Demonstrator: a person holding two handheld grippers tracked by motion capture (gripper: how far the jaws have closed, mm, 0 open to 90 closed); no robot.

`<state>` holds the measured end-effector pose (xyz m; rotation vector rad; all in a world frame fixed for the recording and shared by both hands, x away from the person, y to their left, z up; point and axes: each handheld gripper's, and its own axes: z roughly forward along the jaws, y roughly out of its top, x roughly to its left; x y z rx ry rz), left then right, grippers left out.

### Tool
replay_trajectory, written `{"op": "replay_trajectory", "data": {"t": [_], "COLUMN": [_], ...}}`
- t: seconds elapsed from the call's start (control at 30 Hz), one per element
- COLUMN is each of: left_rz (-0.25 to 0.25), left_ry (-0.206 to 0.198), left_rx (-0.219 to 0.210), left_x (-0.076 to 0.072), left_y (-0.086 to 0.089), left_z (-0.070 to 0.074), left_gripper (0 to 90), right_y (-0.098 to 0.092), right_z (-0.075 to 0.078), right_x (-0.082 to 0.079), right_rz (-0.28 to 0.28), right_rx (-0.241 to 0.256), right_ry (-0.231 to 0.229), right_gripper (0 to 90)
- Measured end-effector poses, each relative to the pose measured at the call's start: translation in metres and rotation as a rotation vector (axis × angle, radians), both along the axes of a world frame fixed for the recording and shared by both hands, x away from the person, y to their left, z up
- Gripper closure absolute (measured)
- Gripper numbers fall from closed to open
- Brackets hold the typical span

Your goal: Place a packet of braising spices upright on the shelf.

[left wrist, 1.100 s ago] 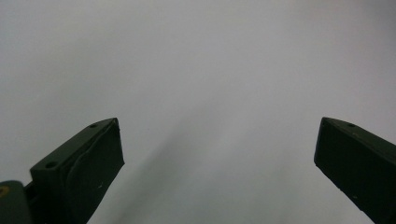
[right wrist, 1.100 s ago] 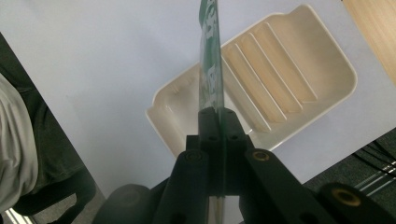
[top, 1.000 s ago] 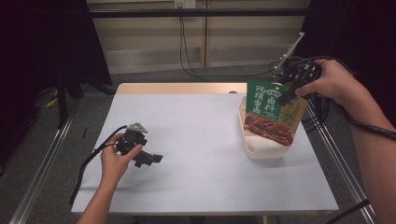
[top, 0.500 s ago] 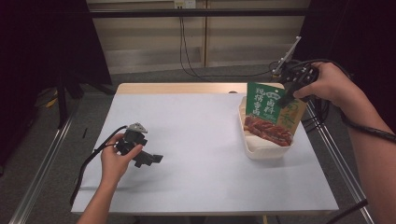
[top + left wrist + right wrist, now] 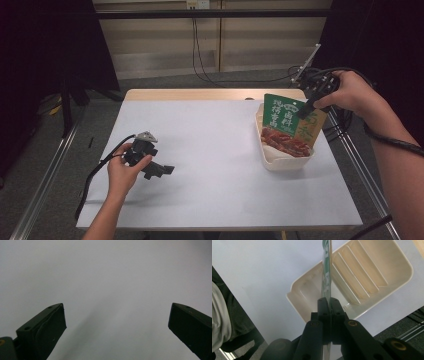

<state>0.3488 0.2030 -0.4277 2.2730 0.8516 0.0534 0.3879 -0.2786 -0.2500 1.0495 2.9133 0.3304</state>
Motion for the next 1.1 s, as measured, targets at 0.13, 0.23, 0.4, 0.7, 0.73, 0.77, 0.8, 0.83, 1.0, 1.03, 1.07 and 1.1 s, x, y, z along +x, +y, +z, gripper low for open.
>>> {"op": "replay_trajectory", "data": {"t": [0.13, 0.23, 0.4, 0.7, 0.73, 0.77, 0.8, 0.83, 1.0, 1.03, 1.07, 1.1], "left_rz": [-0.008, -0.002, -0.004, -0.003, -0.001, -0.003, -0.002, -0.005, -0.006, -0.004, -0.005, -0.005], "left_ry": [0.003, 0.002, 0.008, 0.008, 0.006, 0.008, 0.007, 0.005, 0.008, 0.007, 0.008, 0.007], "left_rx": [0.008, 0.002, 0.001, -0.001, 0.002, -0.002, 0.001, 0.005, -0.001, 0.000, 0.001, 0.002], "left_x": [0.0003, 0.0000, -0.0002, -0.0004, -0.0004, -0.0005, -0.0005, -0.0004, -0.0007, -0.0008, -0.0007, -0.0007], "left_y": [0.0007, 0.0003, -0.0001, 0.0003, 0.0004, 0.0002, 0.0002, 0.0005, -0.0007, -0.0007, -0.0006, -0.0005], "left_z": [0.0004, 0.0000, -0.0001, 0.0003, 0.0004, 0.0002, 0.0004, 0.0005, -0.0005, -0.0005, -0.0005, -0.0004], "left_gripper": [1.1, 1.1, 1.1, 1.0, 1.0, 1.1, 1.1, 1.0, 1.0, 1.0, 1.1, 1.1], "right_y": [-0.0002, -0.0002, -0.0003, -0.0026, -0.0026, -0.0031, -0.0038, -0.0043, -0.0069, -0.0069, -0.0073, -0.0077], "right_z": [-0.0045, -0.0066, -0.0072, -0.0097, -0.0101, -0.0109, -0.0101, -0.0103, -0.0092, -0.0092, -0.0083, -0.0074], "right_x": [0.0007, 0.0013, 0.0012, 0.0008, 0.0006, 0.0004, 0.0007, 0.0004, -0.0011, -0.0011, -0.0013, -0.0015], "right_rz": [-0.006, 0.001, 0.005, -0.003, -0.004, -0.007, -0.008, -0.003, -0.025, -0.025, -0.027, -0.029], "right_rx": [-0.008, -0.019, -0.017, -0.008, -0.011, -0.007, -0.016, -0.011, -0.004, -0.004, 0.002, 0.005], "right_ry": [0.002, 0.008, 0.006, 0.003, 0.008, 0.006, 0.000, -0.004, -0.005, -0.005, -0.001, 0.000], "right_gripper": [89.2, 89.1, 89.0, 88.7, 88.6, 88.5, 88.3, 88.1, 84.2, 84.2, 83.3, 82.1]}}
